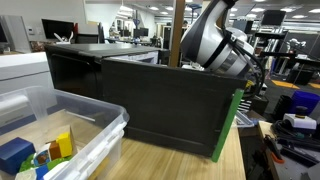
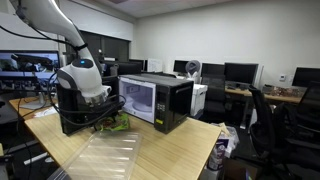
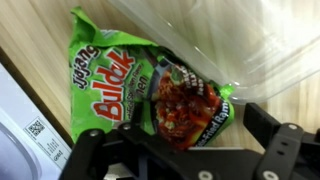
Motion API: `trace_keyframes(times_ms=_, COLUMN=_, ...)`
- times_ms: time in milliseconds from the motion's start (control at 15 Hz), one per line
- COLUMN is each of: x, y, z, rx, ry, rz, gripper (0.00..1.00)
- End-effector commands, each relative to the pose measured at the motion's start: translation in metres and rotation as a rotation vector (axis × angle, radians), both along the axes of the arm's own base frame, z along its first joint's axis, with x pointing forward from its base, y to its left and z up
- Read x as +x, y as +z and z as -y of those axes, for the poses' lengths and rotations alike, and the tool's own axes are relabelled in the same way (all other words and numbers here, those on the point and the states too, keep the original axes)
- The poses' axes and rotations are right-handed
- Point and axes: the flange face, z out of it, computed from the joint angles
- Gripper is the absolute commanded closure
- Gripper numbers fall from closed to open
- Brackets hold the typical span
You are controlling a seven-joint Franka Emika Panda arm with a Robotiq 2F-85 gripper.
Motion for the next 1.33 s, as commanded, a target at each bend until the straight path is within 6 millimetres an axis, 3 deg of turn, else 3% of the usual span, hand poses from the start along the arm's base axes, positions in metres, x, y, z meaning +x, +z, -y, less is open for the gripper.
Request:
trace_keyframes(times_ms=0, x=0.000, y=0.000, z=0.000, rx=0.000, ry=0.000, rz=0.000, gripper=0.00)
trace_keyframes(times_ms=533, x=0.011, y=0.012, z=-0.009, rx=-0.035, ry=0.002, rz=0.040, gripper=0.00)
trace_keyframes(times_ms=600, x=0.011, y=0.011, z=-0.012, rx=-0.044, ry=0.012, rz=0.037, gripper=0.25)
trace_keyframes(times_ms=667, x=0.010, y=0.011, z=-0.015, rx=-0.052, ry=0.021, rz=0.037, gripper=0.26)
trace_keyframes(times_ms=1000, x=0.004, y=0.014, z=-0.018, rx=-0.088, ry=0.038, rz=0.040, gripper=0.63)
trace_keyframes(times_ms=1267, x=-0.006, y=0.018, z=-0.015, rx=-0.109, ry=0.023, rz=0.041, gripper=0.81)
